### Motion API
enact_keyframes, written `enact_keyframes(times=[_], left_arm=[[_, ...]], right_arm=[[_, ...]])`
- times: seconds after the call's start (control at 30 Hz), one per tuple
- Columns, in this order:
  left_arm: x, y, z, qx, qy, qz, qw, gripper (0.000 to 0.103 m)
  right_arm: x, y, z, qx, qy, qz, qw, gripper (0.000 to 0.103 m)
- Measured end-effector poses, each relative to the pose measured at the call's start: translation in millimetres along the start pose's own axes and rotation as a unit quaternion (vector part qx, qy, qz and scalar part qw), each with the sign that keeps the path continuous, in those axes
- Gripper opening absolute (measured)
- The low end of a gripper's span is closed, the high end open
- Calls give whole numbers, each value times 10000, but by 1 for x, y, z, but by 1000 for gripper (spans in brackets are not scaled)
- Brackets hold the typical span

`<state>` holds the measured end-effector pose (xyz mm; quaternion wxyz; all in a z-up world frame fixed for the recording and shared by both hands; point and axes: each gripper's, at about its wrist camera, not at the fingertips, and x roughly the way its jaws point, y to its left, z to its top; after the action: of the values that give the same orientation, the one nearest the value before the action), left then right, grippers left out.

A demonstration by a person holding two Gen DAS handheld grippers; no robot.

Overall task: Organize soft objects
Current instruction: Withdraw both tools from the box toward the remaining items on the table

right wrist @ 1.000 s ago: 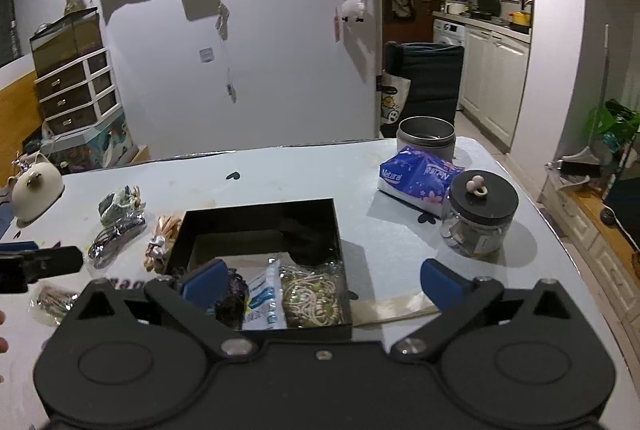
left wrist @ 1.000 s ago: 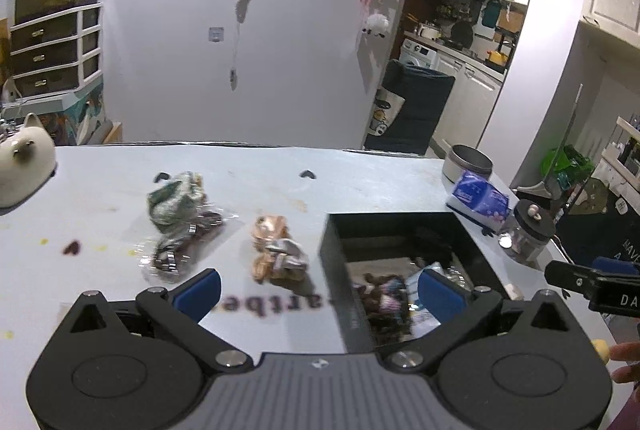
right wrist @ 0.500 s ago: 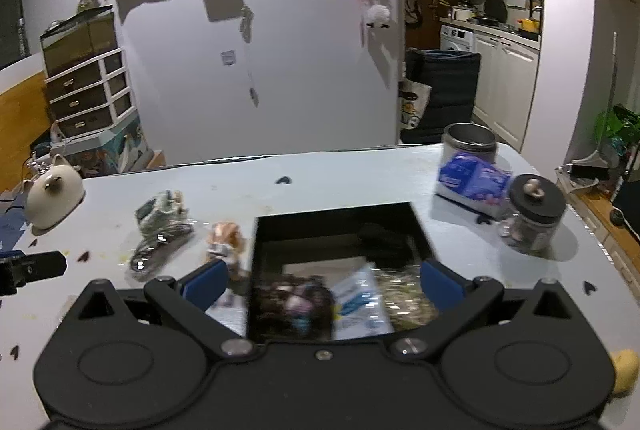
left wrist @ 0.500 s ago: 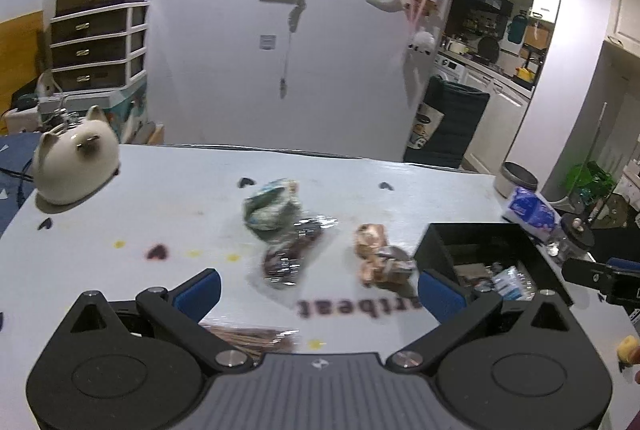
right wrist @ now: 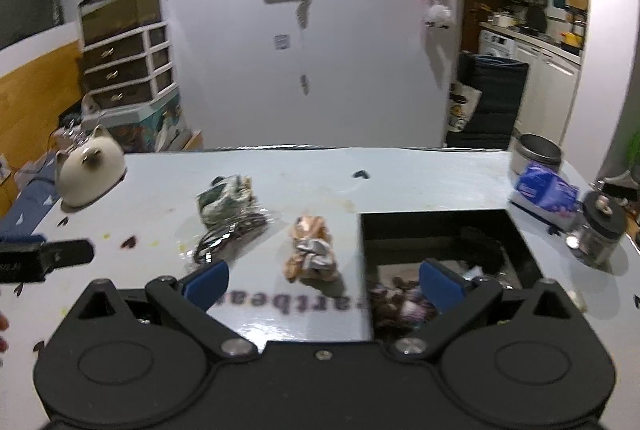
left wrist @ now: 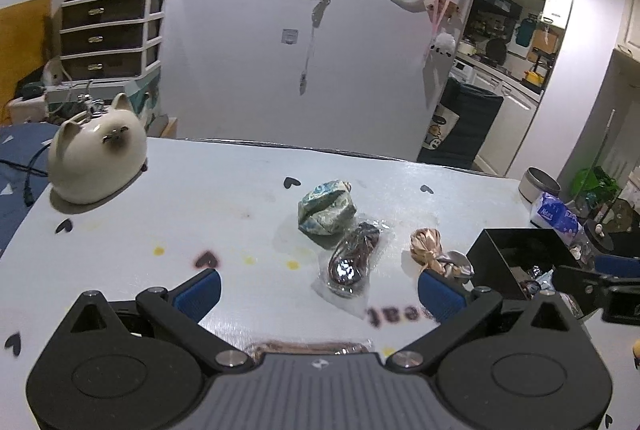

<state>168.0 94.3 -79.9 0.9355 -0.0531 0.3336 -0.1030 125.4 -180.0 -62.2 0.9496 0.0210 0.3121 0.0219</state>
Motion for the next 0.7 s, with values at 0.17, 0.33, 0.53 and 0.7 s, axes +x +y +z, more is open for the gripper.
enact_keyframes(times=[0.17, 0.33, 0.53, 0.7], left_arm=[[28, 9, 17, 139, 59, -323, 9994, 103], [63, 10, 33, 530, 94, -669, 9963, 101], [106, 13, 51, 840, 219, -989, 9913, 91], [142, 17, 64, 975, 267, -1077, 9890, 88]], right_arm=[[22, 20, 6, -246, 138, -30, 9996, 86], [42, 32, 7, -351, 295, -145, 9988, 85], [60, 38, 5, -224, 488, -257, 9982, 82], [74, 42, 4, -168, 552, -411, 9975, 82]])
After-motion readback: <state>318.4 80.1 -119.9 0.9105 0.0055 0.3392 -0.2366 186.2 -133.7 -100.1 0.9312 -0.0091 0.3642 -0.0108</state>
